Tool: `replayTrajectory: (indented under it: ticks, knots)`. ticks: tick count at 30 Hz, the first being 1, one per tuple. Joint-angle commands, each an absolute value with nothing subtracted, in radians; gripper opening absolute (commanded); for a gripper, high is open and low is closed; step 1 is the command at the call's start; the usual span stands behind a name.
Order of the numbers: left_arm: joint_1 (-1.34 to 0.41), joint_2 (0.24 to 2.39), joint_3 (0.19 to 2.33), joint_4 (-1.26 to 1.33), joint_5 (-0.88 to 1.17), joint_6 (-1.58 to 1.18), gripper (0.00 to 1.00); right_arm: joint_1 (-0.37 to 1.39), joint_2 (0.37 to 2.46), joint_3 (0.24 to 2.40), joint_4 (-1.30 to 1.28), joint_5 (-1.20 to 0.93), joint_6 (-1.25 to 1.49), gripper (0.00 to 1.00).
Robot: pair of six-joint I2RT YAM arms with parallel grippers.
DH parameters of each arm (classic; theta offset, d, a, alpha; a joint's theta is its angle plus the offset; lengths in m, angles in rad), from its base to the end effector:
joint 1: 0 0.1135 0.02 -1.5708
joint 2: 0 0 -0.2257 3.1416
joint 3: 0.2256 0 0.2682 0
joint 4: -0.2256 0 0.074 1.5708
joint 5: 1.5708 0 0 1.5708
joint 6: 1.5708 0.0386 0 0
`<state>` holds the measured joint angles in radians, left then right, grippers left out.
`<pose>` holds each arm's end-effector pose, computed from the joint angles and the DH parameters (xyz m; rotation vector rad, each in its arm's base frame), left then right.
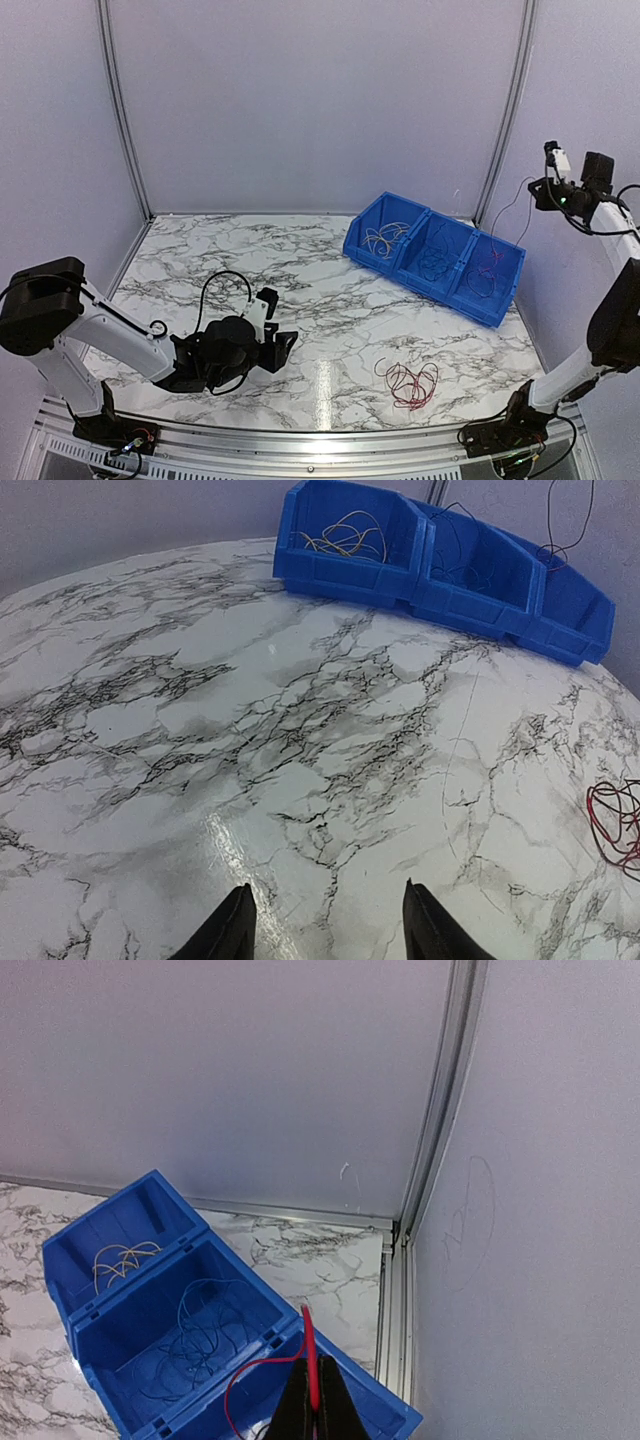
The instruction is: Untangle the cables
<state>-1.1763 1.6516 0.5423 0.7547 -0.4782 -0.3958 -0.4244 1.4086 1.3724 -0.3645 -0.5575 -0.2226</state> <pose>0.1355 -0.2792 0.0935 0.4255 1.8835 -0.6097 0.3230 -0.1236 0.3451 -0.1649 1.9027 0.1140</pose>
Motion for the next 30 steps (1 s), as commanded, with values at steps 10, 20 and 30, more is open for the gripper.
replayTrajectory:
  ticks: [10,20,30]
  knots:
    - [-1.181,1.661,0.560,0.747,-0.466,-0.384,0.52,-0.341,1.622,1.263,-0.451,-0.433,-0.400,0.00]
    - [-1.183,1.666,0.559,0.747,-0.464,-0.392,0.52,-0.305,1.689,1.287,-0.560,-0.327,-0.475,0.29]
    - [-1.184,1.688,0.602,0.747,-0.446,-0.377,0.52,-0.271,1.434,1.314,-0.660,-0.265,-0.488,0.57]
